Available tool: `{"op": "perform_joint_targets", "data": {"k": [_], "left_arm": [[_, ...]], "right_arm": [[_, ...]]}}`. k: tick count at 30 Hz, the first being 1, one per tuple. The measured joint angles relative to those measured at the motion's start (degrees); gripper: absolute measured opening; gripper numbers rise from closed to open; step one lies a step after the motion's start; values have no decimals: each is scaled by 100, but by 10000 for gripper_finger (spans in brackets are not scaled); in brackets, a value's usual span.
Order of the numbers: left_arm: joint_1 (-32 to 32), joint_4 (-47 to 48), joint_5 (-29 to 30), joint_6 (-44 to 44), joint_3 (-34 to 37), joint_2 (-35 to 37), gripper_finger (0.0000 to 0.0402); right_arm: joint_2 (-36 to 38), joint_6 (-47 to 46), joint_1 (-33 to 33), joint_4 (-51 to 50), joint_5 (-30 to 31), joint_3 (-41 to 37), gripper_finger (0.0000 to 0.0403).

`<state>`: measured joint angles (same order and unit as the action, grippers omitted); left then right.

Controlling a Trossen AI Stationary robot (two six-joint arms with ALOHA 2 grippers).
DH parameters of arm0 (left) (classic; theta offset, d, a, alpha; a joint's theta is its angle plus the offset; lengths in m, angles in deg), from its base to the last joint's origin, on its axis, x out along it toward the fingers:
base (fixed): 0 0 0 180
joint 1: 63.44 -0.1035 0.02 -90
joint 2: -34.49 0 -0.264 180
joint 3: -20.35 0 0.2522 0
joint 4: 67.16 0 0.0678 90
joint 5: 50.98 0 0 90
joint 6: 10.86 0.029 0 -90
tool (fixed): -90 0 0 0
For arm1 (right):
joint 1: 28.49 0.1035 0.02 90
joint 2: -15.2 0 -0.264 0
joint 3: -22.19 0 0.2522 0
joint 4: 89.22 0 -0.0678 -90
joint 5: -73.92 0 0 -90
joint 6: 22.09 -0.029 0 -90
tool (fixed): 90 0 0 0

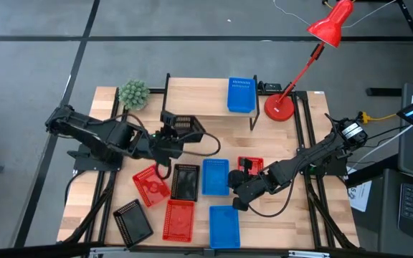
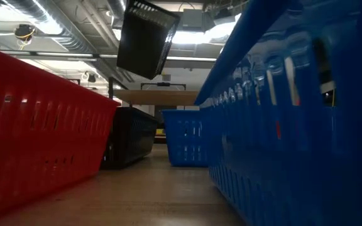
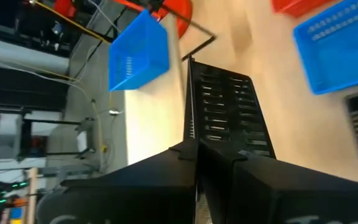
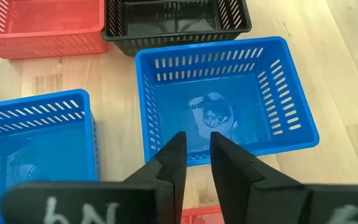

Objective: Stack baskets on shelf by color
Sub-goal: Put the top black bin on the shelf

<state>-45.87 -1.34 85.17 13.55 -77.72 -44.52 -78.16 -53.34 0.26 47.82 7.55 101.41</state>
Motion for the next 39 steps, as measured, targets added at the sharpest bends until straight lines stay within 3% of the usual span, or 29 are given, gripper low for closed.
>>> {"op": "perform_joint_targets", "data": {"k": [8,14,19,27,30,35,39], "left_arm": [[-771,37,31,914,0,0,0],[-1296,17,-85,1135,9,0,0],[-1612,-557,-158,1838,321,-7,0],[-2188,-1588,-830,2819,748,-4,0],[-2498,-1583,-1282,2781,847,-2,0],[-2855,-1733,-1447,2968,1030,-2,0],[-3160,-1820,-2096,3017,1200,-2,0]], "right_arm": [[0,0,-2,2,79,2,71],[0,14,-2,0,233,2,71],[0,20,-2,0,289,2,71],[0,-12,-2,0,287,2,71],[0,-23,-2,0,287,2,71],[0,-28,-2,1,287,2,71],[0,-54,-9,2,345,2,71]]}}
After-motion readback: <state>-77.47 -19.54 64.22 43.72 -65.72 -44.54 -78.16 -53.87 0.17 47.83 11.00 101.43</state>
